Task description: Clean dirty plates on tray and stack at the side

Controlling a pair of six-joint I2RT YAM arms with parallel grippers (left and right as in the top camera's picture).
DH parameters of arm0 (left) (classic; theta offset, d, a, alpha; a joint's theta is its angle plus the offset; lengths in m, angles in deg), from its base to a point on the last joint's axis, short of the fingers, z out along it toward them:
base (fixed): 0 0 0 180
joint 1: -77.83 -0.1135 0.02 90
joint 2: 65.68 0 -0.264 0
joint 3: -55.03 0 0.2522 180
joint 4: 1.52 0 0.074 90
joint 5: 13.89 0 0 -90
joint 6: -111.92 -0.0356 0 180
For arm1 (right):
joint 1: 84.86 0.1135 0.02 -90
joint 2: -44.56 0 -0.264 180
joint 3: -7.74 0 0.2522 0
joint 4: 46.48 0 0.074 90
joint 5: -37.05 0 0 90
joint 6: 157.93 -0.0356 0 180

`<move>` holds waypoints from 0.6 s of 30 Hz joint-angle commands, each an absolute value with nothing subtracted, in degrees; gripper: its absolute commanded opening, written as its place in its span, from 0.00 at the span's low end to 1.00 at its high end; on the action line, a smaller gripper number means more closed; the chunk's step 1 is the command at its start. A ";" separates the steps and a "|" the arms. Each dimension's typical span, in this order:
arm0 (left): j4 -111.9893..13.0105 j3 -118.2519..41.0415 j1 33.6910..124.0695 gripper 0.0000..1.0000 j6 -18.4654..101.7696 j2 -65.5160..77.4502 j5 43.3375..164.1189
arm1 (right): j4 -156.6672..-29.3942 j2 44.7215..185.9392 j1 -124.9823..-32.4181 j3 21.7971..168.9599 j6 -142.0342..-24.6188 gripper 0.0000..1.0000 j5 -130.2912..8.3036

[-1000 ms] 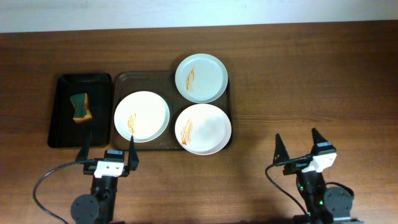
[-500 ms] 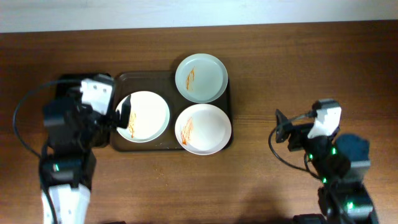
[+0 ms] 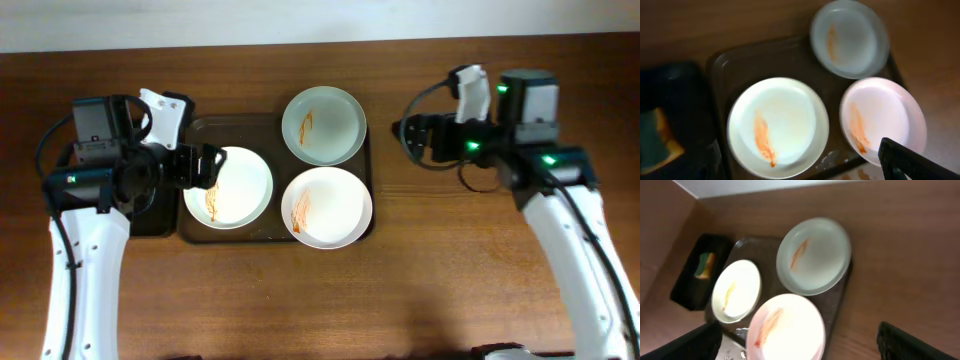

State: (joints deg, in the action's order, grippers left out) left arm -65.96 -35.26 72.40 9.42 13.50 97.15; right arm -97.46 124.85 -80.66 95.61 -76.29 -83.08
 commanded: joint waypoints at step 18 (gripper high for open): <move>-93.56 -72.90 64.64 0.99 32.66 43.97 69.63 | -115.62 162.73 -52.72 134.99 -88.05 0.99 -65.70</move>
State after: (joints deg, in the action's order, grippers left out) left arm -92.56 -70.82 65.71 31.67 40.01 72.41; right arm -116.82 158.99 -55.94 133.73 -86.19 -68.52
